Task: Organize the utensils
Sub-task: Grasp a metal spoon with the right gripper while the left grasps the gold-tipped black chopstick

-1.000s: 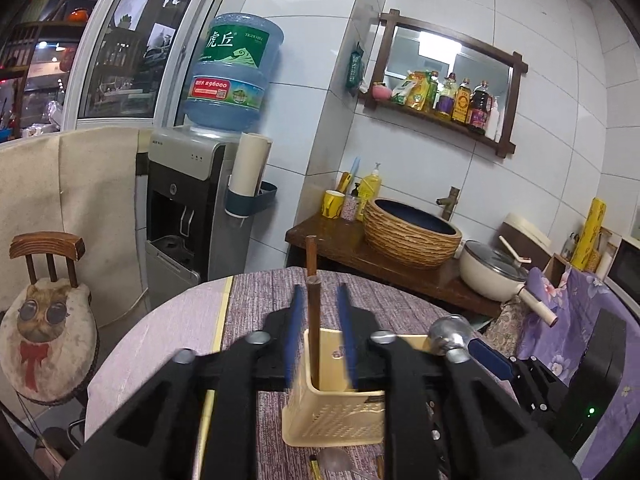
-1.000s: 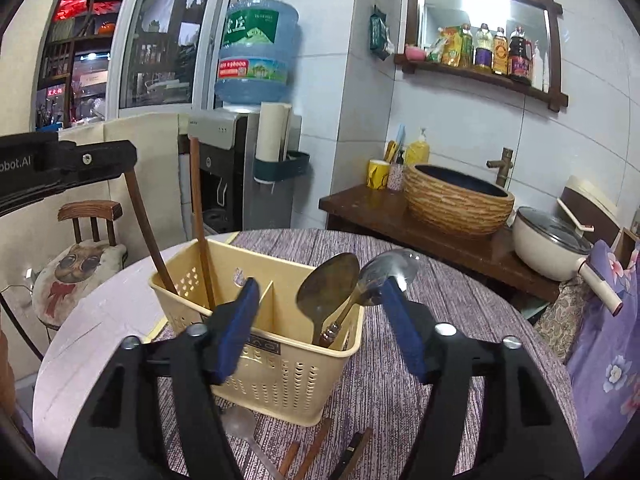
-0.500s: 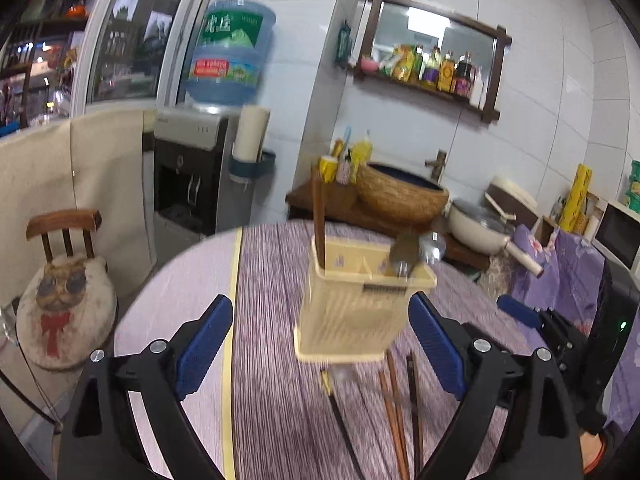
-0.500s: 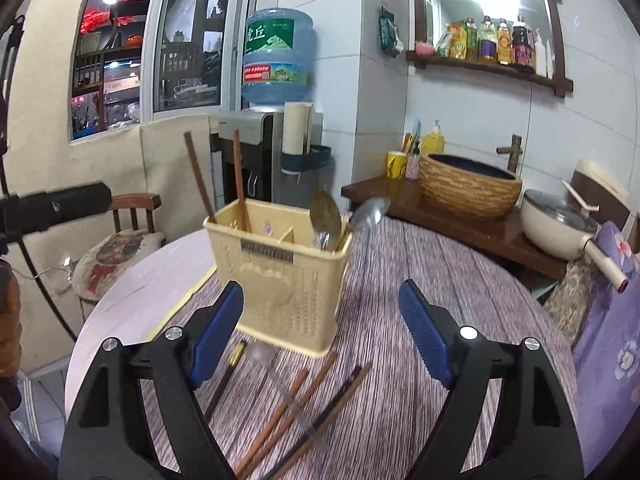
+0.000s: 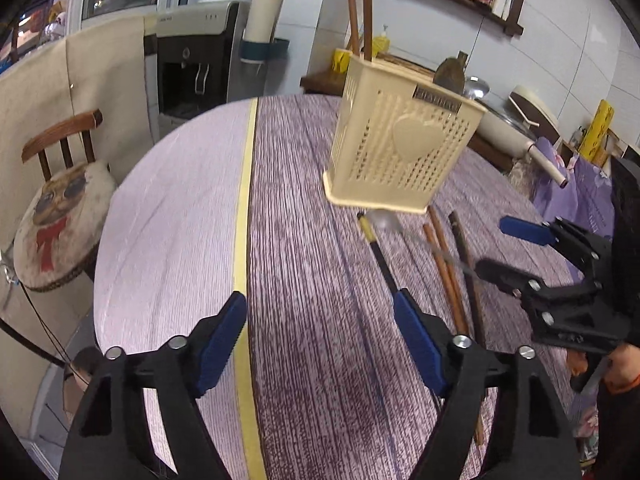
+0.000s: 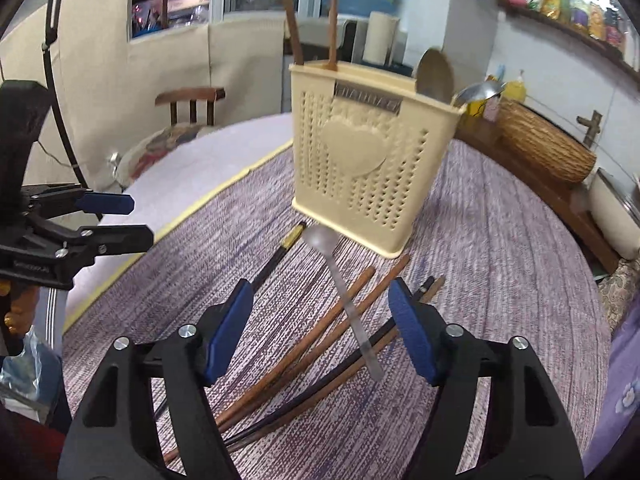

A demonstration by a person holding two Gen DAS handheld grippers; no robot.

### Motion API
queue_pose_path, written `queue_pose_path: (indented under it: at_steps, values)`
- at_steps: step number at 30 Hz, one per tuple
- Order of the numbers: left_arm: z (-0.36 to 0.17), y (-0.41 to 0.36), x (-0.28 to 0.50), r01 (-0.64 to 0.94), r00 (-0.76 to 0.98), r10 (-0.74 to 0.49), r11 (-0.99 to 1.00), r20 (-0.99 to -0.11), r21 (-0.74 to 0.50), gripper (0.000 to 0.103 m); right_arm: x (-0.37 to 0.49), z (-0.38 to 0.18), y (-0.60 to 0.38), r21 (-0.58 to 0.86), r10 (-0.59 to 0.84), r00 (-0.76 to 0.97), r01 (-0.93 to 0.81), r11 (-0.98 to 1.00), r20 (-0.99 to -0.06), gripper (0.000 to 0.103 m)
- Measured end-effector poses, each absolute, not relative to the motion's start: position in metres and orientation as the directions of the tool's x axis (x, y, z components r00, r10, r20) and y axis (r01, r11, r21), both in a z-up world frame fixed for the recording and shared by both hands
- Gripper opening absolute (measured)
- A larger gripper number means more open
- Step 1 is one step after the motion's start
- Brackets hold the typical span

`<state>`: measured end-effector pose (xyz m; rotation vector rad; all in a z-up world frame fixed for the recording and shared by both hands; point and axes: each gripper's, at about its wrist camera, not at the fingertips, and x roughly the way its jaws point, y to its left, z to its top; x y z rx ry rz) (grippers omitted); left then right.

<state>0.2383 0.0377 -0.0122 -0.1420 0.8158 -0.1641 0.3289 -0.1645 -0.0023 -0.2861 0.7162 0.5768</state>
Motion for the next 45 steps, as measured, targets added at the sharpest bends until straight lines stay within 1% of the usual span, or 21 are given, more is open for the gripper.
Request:
queue_pose_path:
  at_steps: [2, 4, 6, 7, 10, 16, 19, 22, 25, 27, 29, 30, 33, 40, 41, 45]
  values:
    - [-0.015, 0.038, 0.237, 0.097, 0.661, -0.211, 0.976, -0.720, -0.196, 0.067, 0.341, -0.009, -0.159, -0.055, 0.384, 0.595, -0.587, 0.808, -0.706, 0.065]
    - [-0.017, 0.038, 0.235, 0.101, 0.657, -0.211, 0.976, -0.724, -0.193, 0.067, 0.357, -0.018, -0.149, -0.044, 0.382, 0.558, -0.603, 0.796, -0.737, 0.064]
    - [-0.018, 0.037, 0.233, 0.105, 0.655, -0.213, 0.976, -0.725, -0.192, 0.066, 0.372, -0.027, -0.140, -0.065, 0.355, 0.534, -0.616, 0.785, -0.768, 0.063]
    - [-0.018, 0.038, 0.232, 0.105, 0.654, -0.215, 0.975, -0.725, -0.194, 0.066, 0.378, -0.031, -0.135, -0.078, 0.341, 0.526, -0.620, 0.781, -0.779, 0.059]
    - [-0.019, 0.041, 0.228, 0.102, 0.655, -0.214, 0.975, -0.724, -0.196, 0.066, 0.396, -0.044, -0.122, -0.104, 0.294, 0.499, -0.626, 0.773, -0.815, 0.054]
    - [-0.019, 0.048, 0.221, 0.103, 0.657, -0.218, 0.974, -0.722, -0.201, 0.065, 0.417, -0.054, -0.107, -0.074, 0.294, 0.448, -0.642, 0.763, -0.844, 0.053]
    - [-0.020, 0.052, 0.220, 0.097, 0.655, -0.221, 0.973, -0.723, -0.210, 0.065, 0.427, -0.054, -0.101, -0.055, 0.302, 0.438, -0.636, 0.770, -0.847, 0.052]
    - [-0.022, 0.054, 0.222, 0.096, 0.648, -0.232, 0.970, -0.725, -0.225, 0.065, 0.437, -0.056, -0.095, -0.018, 0.322, 0.418, -0.633, 0.774, -0.849, 0.049]
    - [-0.024, 0.055, 0.223, 0.096, 0.644, -0.240, 0.967, -0.727, -0.234, 0.065, 0.442, -0.057, -0.093, 0.032, 0.344, 0.400, -0.612, 0.790, -0.850, 0.049]
    - [-0.025, 0.056, 0.223, 0.097, 0.644, -0.240, 0.968, -0.727, -0.233, 0.065, 0.443, -0.057, -0.089, 0.027, 0.339, 0.407, -0.607, 0.795, -0.848, 0.048]
    - [-0.026, 0.055, 0.224, 0.099, 0.640, -0.245, 0.966, -0.728, -0.239, 0.065, 0.443, -0.057, -0.087, 0.030, 0.340, 0.409, -0.602, 0.798, -0.847, 0.043]
    - [-0.027, 0.054, 0.225, 0.099, 0.638, -0.248, 0.965, -0.729, -0.242, 0.065, 0.440, -0.057, -0.084, 0.026, 0.344, 0.410, -0.611, 0.791, -0.845, 0.037]
    - [-0.027, 0.049, 0.229, 0.101, 0.634, -0.246, 0.966, -0.734, -0.236, 0.065, 0.437, -0.057, -0.082, 0.004, 0.330, 0.431, -0.604, 0.797, -0.840, 0.037]
    - [-0.026, 0.031, 0.239, 0.128, 0.625, -0.234, 0.972, -0.745, -0.198, 0.065, 0.433, -0.058, -0.089, 0.037, 0.345, 0.449, -0.566, 0.823, -0.824, 0.037]
    - [-0.026, 0.028, 0.241, 0.132, 0.623, -0.232, 0.972, -0.747, -0.192, 0.064, 0.430, -0.055, -0.093, 0.041, 0.348, 0.464, -0.552, 0.833, -0.814, 0.037]
    - [-0.027, 0.014, 0.256, 0.144, 0.598, -0.252, 0.968, -0.761, -0.208, 0.053, 0.416, -0.039, -0.112, 0.080, 0.392, 0.511, -0.529, 0.845, -0.765, 0.037]
